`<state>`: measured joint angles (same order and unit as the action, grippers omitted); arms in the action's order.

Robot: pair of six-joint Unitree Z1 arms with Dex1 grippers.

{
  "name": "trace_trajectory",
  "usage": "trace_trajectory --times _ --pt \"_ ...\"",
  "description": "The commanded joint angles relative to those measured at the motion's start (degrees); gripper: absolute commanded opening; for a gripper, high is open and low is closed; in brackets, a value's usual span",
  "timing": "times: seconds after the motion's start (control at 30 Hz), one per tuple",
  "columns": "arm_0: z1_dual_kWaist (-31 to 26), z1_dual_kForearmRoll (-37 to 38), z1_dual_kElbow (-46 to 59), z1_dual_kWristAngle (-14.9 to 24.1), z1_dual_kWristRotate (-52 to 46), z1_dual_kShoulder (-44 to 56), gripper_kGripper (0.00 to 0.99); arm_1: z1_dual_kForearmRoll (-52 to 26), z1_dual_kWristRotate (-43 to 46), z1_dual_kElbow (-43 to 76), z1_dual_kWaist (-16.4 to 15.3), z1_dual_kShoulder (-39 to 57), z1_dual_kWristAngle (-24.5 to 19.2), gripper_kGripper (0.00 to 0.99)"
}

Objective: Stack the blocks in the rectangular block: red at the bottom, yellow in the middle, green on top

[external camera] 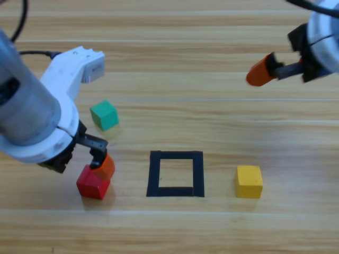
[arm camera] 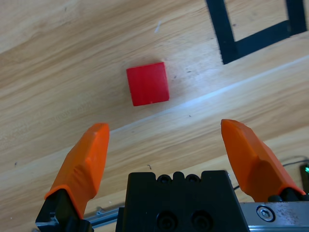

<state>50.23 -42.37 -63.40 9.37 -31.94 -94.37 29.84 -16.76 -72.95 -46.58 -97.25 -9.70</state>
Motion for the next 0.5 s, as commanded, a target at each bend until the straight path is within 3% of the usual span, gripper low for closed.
trace_trajectory --times 0.03,0.2,0.33,0.5 --pt "-3.65 -0.53 1.17 -0.32 -1.46 -4.15 0.990 5.05 -3.46 -5.45 -0.09 -11.03 -0.76 0.986" --pt "-4.18 -0.53 1.43 -1.19 -2.95 -6.79 0.990 11.55 -9.08 -11.52 -0.09 -16.57 -0.85 0.986" --pt "-4.18 -0.35 1.61 -1.99 -3.04 -7.84 0.989 11.73 -11.37 -11.96 -0.09 -18.32 3.11 0.986" --pt "-4.18 0.53 2.05 -2.07 -3.04 -8.55 0.989 11.90 -17.08 -10.90 -0.35 -19.03 3.20 0.990"
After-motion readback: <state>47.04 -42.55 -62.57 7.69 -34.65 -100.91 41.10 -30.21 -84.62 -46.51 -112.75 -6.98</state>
